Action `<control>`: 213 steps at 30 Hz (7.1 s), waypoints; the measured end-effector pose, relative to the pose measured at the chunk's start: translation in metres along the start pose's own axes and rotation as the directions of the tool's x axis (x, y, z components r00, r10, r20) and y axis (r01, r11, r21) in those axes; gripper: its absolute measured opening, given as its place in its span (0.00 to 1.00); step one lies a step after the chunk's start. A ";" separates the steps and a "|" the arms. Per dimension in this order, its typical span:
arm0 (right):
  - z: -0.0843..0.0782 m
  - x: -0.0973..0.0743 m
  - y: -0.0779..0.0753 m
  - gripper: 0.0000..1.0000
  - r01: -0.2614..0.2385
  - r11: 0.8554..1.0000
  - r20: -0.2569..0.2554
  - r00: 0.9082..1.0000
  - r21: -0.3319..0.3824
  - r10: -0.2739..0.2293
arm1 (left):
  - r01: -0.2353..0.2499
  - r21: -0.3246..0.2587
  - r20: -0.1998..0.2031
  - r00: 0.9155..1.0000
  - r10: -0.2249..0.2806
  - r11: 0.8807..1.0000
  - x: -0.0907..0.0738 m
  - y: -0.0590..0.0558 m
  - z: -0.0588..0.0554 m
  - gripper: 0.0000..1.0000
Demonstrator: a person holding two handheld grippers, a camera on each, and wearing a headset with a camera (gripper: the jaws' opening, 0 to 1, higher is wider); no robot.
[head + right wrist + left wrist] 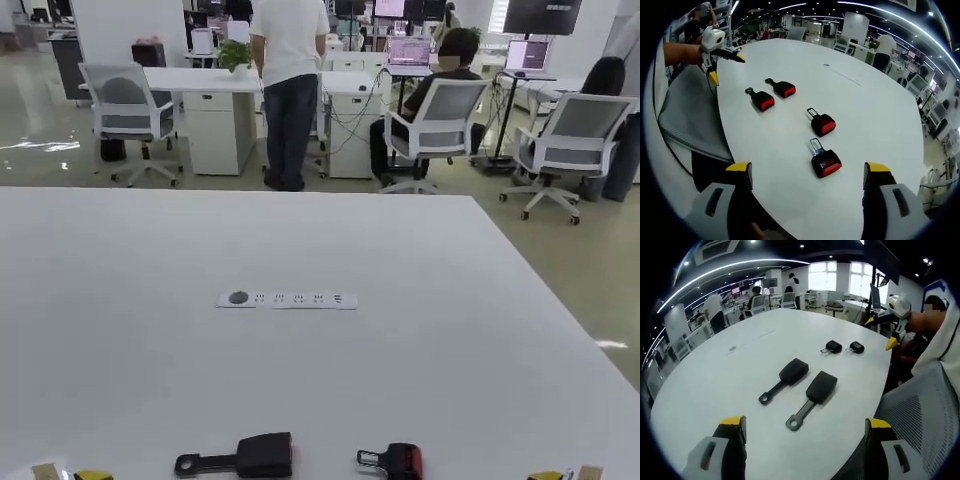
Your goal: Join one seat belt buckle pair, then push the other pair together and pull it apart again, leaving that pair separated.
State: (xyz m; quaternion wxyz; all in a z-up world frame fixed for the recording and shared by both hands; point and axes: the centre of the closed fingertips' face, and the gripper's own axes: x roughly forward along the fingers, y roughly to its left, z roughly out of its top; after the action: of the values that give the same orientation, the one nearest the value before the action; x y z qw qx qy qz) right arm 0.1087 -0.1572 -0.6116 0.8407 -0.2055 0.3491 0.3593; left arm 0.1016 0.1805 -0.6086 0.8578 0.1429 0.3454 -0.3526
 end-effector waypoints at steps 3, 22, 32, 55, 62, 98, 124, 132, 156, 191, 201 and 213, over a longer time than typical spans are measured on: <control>-0.002 0.002 -0.001 0.92 0.000 1.000 0.001 1.000 0.000 0.000 | 0.000 0.002 -0.003 1.000 0.000 1.000 0.000 -0.001 0.001 1.00; -0.004 0.013 -0.002 0.84 -0.029 0.999 -0.012 1.000 -0.040 0.029 | 0.069 0.076 0.024 0.997 -0.071 0.995 0.015 -0.019 0.013 0.85; 0.000 0.021 -0.002 0.76 -0.058 0.994 -0.011 0.998 -0.091 0.057 | 0.141 0.166 0.006 0.990 -0.144 0.976 0.041 -0.034 0.021 0.69; -0.018 0.056 -0.026 0.47 -0.175 0.963 -0.137 0.979 -0.205 0.148 | 0.231 0.266 -0.259 0.952 -0.161 0.936 0.101 -0.031 0.008 0.41; -0.023 0.066 -0.025 0.43 -0.202 0.953 -0.163 0.972 -0.227 0.168 | 0.258 0.290 -0.262 0.947 -0.183 0.922 0.113 -0.039 0.015 0.42; -0.037 0.088 -0.028 0.34 -0.443 0.819 -0.377 0.875 -0.366 0.305 | 0.436 0.429 -0.447 0.864 -0.233 0.791 0.135 -0.047 0.009 0.33; -0.040 0.085 -0.044 0.33 -0.493 0.766 -0.439 0.844 -0.413 0.307 | 0.443 0.420 -0.451 0.859 -0.241 0.792 0.136 -0.042 0.015 0.33; -0.033 0.089 -0.026 0.33 -0.496 0.758 -0.436 0.845 -0.424 0.309 | 0.451 0.428 -0.453 0.857 -0.246 0.783 0.138 -0.040 0.014 0.33; 0.029 0.132 0.056 0.33 -0.498 0.754 -0.335 0.862 -0.429 0.379 | 0.451 0.434 -0.460 0.855 -0.239 0.779 0.137 -0.043 0.012 0.33; 0.056 0.150 0.080 0.31 -0.519 0.707 -0.320 0.854 -0.480 0.410 | 0.482 0.468 -0.505 0.834 -0.223 0.741 0.137 -0.046 0.013 0.32; 0.062 0.152 0.088 0.30 -0.514 0.718 -0.313 0.857 -0.469 0.409 | 0.488 0.474 -0.511 0.830 -0.222 0.733 0.138 -0.047 0.014 0.32; 0.064 0.158 0.086 0.30 -0.502 0.731 -0.310 0.864 -0.462 0.397 | 0.481 0.475 -0.493 0.839 -0.231 0.737 0.138 -0.047 0.015 0.31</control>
State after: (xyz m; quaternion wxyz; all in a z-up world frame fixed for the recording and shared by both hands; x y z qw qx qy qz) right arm 0.1510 0.0106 -0.6933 0.6011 -0.3706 0.3548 0.6128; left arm 0.1461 0.0700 -0.6937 0.5961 0.3968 0.4103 -0.5647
